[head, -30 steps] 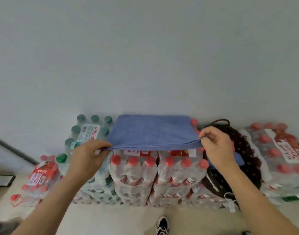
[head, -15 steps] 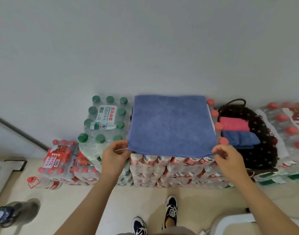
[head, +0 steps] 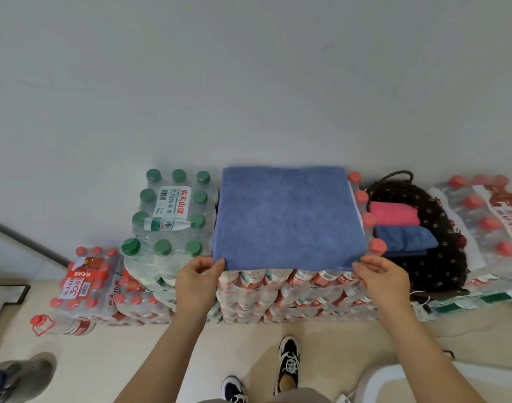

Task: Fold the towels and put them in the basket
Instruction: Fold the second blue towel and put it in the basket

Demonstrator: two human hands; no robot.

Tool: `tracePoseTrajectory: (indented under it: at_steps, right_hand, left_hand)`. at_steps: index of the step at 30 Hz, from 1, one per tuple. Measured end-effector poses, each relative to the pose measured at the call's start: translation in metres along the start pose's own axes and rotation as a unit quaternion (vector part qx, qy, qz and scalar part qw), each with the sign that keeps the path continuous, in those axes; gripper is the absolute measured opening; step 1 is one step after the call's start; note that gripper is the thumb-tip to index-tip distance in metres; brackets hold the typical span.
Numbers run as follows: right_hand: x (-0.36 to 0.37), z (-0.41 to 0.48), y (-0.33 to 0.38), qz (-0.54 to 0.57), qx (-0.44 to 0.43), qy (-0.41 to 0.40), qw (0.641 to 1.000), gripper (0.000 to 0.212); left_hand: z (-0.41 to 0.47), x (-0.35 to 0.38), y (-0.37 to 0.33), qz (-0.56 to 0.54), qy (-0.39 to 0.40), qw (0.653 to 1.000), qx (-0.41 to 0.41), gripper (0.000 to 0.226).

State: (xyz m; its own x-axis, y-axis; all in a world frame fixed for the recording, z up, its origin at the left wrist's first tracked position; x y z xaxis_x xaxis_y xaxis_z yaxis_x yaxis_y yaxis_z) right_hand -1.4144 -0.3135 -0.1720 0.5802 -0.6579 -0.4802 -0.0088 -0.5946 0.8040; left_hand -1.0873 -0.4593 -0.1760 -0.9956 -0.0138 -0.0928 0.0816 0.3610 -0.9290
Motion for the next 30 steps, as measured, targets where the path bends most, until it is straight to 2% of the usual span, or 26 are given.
tracePoseTrajectory:
  at_steps: [2,5,8,12,15,17,20,26,30]
  right_hand:
    - [0.000,0.001,-0.001,0.010,0.006,0.001,1.000,0.018]
    - [0.000,0.000,-0.002,0.063,0.039,0.009,0.997,0.020]
    - [0.000,-0.004,-0.001,0.098,0.065,0.013,0.993,0.017]
    - [0.002,-0.009,-0.005,0.130,0.113,0.034,0.984,0.008]
    - [0.007,-0.007,-0.008,0.153,0.147,0.070,0.975,0.017]
    - [0.009,-0.006,-0.009,0.149,0.145,0.075,0.975,0.017]
    - [0.007,-0.006,-0.007,0.143,0.120,0.060,0.981,0.004]
    - [-0.003,-0.004,-0.014,0.143,0.123,0.070,0.980,0.011]
    - [-0.012,-0.004,-0.010,0.094,0.083,0.090,0.988,0.018]
  left_hand:
    - [0.000,0.000,0.006,-0.009,0.005,1.000,0.012,0.016]
    - [0.005,0.002,0.014,-0.058,0.008,0.998,-0.014,0.022]
    - [0.009,-0.001,0.016,-0.126,0.002,0.991,-0.043,0.020]
    - [0.009,-0.004,0.012,-0.147,0.007,0.988,-0.046,0.015]
    - [0.008,-0.005,0.012,-0.158,0.008,0.986,-0.053,0.011]
    - [0.008,-0.006,0.012,-0.160,0.012,0.986,-0.053,0.008]
    - [0.009,-0.009,0.009,-0.170,0.002,0.985,-0.045,0.009]
    - [0.008,-0.011,0.005,-0.191,0.010,0.981,-0.043,0.022]
    - [0.006,-0.007,0.002,-0.124,0.057,0.991,-0.006,0.026]
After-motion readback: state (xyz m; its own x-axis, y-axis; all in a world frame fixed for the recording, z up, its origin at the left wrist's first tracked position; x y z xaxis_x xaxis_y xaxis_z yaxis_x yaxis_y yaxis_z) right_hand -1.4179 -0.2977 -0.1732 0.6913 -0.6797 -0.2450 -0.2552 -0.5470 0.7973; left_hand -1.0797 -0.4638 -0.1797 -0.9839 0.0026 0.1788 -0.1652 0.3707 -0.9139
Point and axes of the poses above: each hand's wrist, its own z-axis towards the middle knuckle, its own x-axis out of the palm, y = z × x, the point moved 5 cm from there along z, towards the middle knuckle, and after that the axes turned 9 degrees about -z, right-handed, at the moved point
